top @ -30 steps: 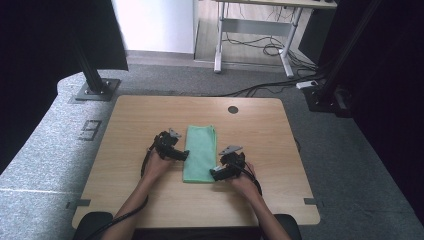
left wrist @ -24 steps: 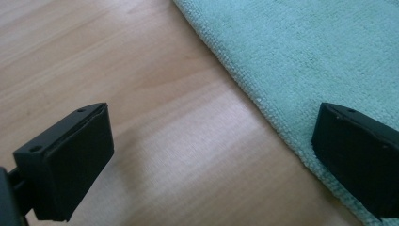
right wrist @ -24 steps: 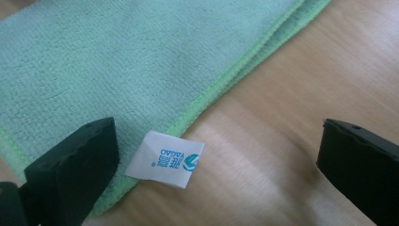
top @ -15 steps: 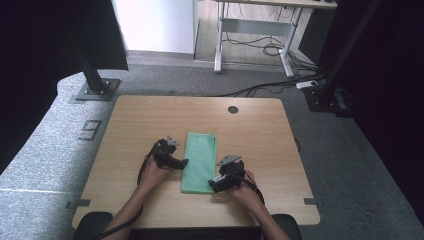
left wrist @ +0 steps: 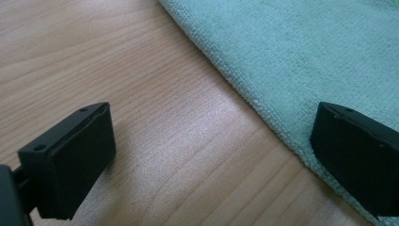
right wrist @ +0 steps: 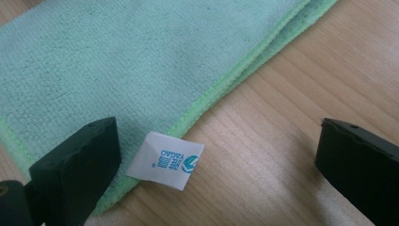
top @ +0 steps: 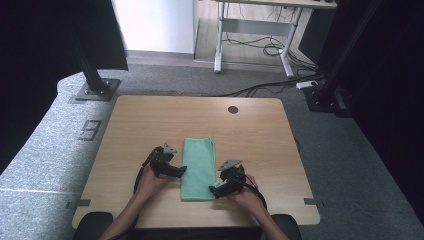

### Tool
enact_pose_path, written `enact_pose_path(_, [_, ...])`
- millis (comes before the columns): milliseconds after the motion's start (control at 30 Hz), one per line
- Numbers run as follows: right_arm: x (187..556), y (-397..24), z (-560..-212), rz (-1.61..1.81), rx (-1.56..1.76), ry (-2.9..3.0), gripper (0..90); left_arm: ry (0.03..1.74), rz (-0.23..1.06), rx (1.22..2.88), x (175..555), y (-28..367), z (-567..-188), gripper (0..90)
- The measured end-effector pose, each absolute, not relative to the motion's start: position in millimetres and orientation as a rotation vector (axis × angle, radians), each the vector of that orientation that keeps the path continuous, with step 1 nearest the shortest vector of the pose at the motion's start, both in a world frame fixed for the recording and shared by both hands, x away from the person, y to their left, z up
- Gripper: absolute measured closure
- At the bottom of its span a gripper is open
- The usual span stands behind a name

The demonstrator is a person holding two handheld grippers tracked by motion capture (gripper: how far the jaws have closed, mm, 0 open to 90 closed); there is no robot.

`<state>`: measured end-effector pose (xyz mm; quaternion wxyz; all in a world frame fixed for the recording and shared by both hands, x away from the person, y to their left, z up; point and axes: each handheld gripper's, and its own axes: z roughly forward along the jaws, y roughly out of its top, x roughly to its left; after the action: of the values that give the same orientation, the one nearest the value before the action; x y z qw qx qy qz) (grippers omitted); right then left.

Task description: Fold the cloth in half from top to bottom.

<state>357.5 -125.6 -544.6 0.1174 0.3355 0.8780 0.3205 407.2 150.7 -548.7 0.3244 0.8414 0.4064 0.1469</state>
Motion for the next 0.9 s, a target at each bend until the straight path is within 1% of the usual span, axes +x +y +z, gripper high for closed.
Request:
enact_pose_path(367, [393,-136,-525,1.039,1.078,2.488,0.6,1.038,0.373,2.221,402,147,-548,2.0])
enact_pose_path(433, [400,-135,-522,1.026,1.073,2.481,4.6,1.037,0.373,2.221,402,147,-548,2.0])
enact_pose_path(533, [412,-131,-518,1.025,1.069,2.473,13.5,1.034,0.372,2.223,402,147,-548,1.9])
enact_pose_path(733, [439,-121,-514,0.994,1.057,2.481,21.2,1.031,0.369,2.222,402,148,-549,1.9])
enact_pose_path(900, [457,-113,-514,0.983,1.071,2.486,29.7,1.028,0.368,2.222,402,148,-549,1.9])
